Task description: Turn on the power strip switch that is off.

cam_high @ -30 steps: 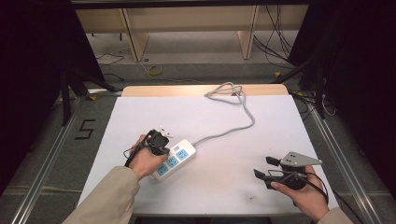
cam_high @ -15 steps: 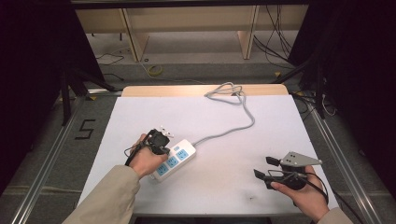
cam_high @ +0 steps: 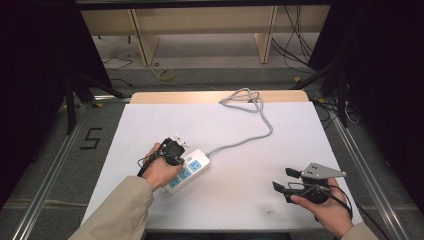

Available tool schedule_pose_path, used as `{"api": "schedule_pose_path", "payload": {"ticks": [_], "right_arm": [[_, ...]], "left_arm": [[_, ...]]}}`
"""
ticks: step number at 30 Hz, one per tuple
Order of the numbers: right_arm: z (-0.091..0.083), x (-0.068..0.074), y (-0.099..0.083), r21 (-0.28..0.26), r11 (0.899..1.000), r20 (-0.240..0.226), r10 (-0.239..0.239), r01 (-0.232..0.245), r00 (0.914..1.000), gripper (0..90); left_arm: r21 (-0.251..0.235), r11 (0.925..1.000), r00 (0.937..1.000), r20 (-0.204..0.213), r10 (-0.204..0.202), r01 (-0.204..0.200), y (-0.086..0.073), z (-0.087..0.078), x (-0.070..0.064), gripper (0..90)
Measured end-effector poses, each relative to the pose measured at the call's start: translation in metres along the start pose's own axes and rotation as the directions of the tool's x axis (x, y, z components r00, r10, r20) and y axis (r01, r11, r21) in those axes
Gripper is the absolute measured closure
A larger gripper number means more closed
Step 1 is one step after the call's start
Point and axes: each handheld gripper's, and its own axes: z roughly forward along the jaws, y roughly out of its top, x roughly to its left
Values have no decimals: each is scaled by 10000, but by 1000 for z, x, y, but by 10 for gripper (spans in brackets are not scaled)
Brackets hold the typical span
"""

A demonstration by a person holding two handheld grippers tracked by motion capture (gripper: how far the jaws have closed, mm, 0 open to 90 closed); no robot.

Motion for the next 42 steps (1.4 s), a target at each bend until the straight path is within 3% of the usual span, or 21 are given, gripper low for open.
{"api": "schedule_pose_path", "payload": {"ticks": [24, 28, 42], "right_arm": [[-3, 1, -1, -21, 10000, 77, 62, -62, 10000, 296], [-3, 1, -1, -14, 10000, 99, 88, -88, 9999, 296], [-3, 1, -2, -3, 10000, 97, 88, -88, 9999, 296]], "left_arm": [[208, 9998, 10000, -19, -65, 65, 1, -1, 0, 900], [245, 9997, 9999, -116, 88, -85, 1, -1, -2, 900], [89, 9998, 9998, 107, -168, 167, -2, -1, 0, 900]]}}
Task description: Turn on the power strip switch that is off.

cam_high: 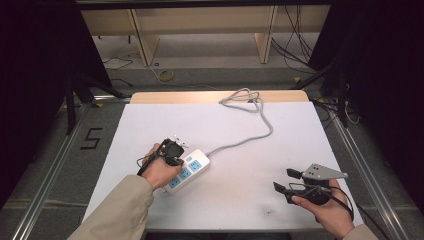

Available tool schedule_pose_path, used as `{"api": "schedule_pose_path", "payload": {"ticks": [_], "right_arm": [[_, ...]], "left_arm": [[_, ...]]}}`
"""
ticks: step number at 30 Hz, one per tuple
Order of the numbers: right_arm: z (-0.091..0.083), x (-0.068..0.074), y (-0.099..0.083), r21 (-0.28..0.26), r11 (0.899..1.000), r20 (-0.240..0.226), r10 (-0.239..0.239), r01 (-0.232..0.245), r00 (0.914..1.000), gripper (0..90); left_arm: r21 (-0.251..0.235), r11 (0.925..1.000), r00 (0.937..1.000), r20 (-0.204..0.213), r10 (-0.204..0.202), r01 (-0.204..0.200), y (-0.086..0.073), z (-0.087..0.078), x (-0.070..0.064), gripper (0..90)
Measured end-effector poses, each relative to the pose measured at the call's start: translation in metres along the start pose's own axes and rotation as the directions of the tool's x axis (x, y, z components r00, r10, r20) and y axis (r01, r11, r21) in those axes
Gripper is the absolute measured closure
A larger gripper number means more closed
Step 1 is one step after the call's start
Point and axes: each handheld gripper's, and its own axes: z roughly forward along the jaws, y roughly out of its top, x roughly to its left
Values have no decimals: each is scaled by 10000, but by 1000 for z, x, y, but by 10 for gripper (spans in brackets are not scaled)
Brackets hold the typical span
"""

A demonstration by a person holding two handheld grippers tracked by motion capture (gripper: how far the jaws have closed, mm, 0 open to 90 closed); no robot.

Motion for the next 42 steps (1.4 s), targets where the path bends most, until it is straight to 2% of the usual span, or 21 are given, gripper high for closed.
{"api": "schedule_pose_path", "payload": {"ticks": [3, 6, 23, 42], "right_arm": [[0, 0, 0, -22, 10000, 15, -5, 5, 10000, 296], [0, 0, 0, -17, 10000, 10, -16, 16, 10000, 296], [0, 0, 0, -17, 10000, 0, -31, 31, 10000, 296], [0, 0, 1, -19, 10000, -23, -43, 43, 10000, 295]], "left_arm": [[-35, 9998, 9997, 148, -184, 184, 0, 0, 2, 900], [-43, 9998, 9995, 248, -181, 182, -1, 0, 4, 900], [-107, 9996, 9993, 283, -245, 248, -1, 0, 4, 900], [-243, 9996, 9993, 335, -143, 151, -2, -2, 6, 899]]}}
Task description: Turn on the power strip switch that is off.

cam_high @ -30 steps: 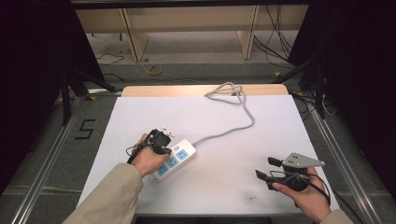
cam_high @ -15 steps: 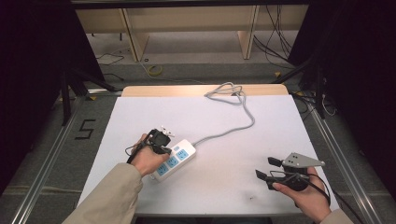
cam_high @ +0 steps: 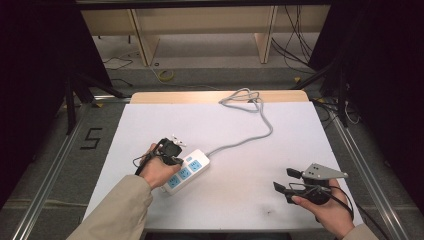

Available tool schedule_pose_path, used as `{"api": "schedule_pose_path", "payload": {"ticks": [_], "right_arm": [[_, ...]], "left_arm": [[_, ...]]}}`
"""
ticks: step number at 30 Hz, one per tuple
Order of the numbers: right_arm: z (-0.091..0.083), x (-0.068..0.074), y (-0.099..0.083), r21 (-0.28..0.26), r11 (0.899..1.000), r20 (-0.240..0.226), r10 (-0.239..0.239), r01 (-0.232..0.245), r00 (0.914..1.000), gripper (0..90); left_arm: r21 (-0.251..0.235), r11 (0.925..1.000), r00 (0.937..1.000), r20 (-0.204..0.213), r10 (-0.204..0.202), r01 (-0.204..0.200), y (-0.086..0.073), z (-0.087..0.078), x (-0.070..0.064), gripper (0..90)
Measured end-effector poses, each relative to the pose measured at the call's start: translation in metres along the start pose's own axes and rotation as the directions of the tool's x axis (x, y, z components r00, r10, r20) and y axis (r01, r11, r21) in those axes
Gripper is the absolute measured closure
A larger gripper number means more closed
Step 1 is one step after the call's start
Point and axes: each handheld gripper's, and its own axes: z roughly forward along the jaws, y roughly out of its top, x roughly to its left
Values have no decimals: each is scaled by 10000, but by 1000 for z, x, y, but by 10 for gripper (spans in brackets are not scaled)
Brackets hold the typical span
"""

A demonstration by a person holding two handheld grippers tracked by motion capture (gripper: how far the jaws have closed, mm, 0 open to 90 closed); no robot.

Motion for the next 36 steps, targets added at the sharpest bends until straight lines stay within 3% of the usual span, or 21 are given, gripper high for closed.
{"api": "schedule_pose_path", "payload": {"ticks": [11, 21, 26, 32, 36], "right_arm": [[0, 0, 0, -12, 10000, -7, -14, 14, 10000, 295], [0, 0, 0, -10, 10000, -25, -18, 18, 10000, 294], [1, 0, 0, -8, 10000, -26, -12, 12, 10000, 294], [1, 0, 0, -8, 10000, -26, -7, 7, 10000, 294], [0, 0, 0, -13, 10000, -23, -6, 6, 10000, 294]], "left_arm": [[-711, 9973, 9998, -62, -186, 181, 0, -9, 4, 896], [-993, 9948, 9997, -107, -233, 221, -1, -14, 5, 894], [-1240, 9921, 9997, -138, -206, 187, -2, -17, 5, 845], [-1725, 9850, 10000, -35, -92, 85, -5, -23, 7, 798], [-2174, 9761, 10000, -17, -25, 21, -8, -28, 8, 704]]}}
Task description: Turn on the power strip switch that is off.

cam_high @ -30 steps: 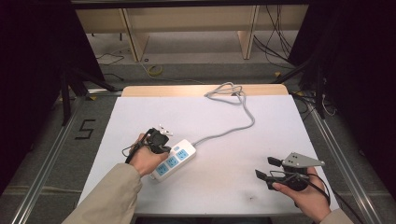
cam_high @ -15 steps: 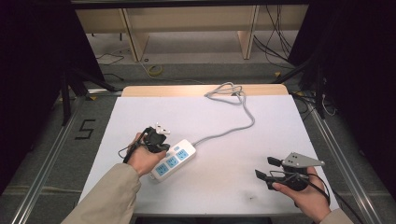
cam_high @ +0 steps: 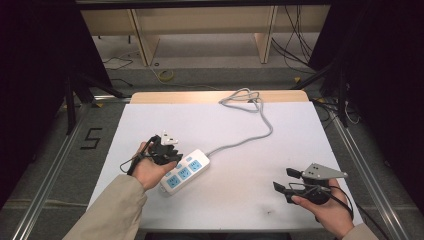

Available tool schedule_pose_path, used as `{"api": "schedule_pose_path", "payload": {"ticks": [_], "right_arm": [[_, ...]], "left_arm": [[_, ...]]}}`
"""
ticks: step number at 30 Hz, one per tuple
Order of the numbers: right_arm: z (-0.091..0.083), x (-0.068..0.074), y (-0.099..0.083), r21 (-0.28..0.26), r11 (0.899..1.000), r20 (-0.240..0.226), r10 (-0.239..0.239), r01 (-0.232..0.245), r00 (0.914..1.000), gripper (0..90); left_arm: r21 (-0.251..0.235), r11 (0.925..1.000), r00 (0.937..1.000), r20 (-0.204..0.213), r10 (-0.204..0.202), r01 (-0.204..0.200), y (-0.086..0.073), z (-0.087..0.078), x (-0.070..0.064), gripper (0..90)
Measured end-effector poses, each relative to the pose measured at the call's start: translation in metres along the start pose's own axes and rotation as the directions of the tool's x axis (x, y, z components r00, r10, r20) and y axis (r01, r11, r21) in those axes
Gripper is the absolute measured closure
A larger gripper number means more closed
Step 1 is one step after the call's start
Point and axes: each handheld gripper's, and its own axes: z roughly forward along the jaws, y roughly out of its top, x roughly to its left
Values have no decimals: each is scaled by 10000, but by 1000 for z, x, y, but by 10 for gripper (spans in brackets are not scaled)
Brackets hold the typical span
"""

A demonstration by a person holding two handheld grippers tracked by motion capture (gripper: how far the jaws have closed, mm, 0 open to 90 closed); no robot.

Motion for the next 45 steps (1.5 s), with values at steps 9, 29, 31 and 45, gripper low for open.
{"api": "schedule_pose_path", "payload": {"ticks": [9, 29, 31, 45], "right_arm": [[0, 0, 0, -7, 10000, -15, -10, 10, 10000, 295], [1, 2, 0, 47, 10000, -57, -46, 46, 10000, 293], [1, 2, 0, 47, 10000, -69, -52, 53, 10000, 293], [3, 2, 0, 74, 9999, -145, -71, 72, 9999, 292]], "left_arm": [[-513, 9981, 9987, 380, -327, 346, -10, -11, 3, 529], [-807, 9967, 9996, 277, 90, -67, -38, -28, 5, 311], [-1036, 9946, 9995, 293, 111, -80, -40, -30, 5, 297], [-1698, 9854, 9984, 529, 199, -107, -64, -41, 5, 259]]}}
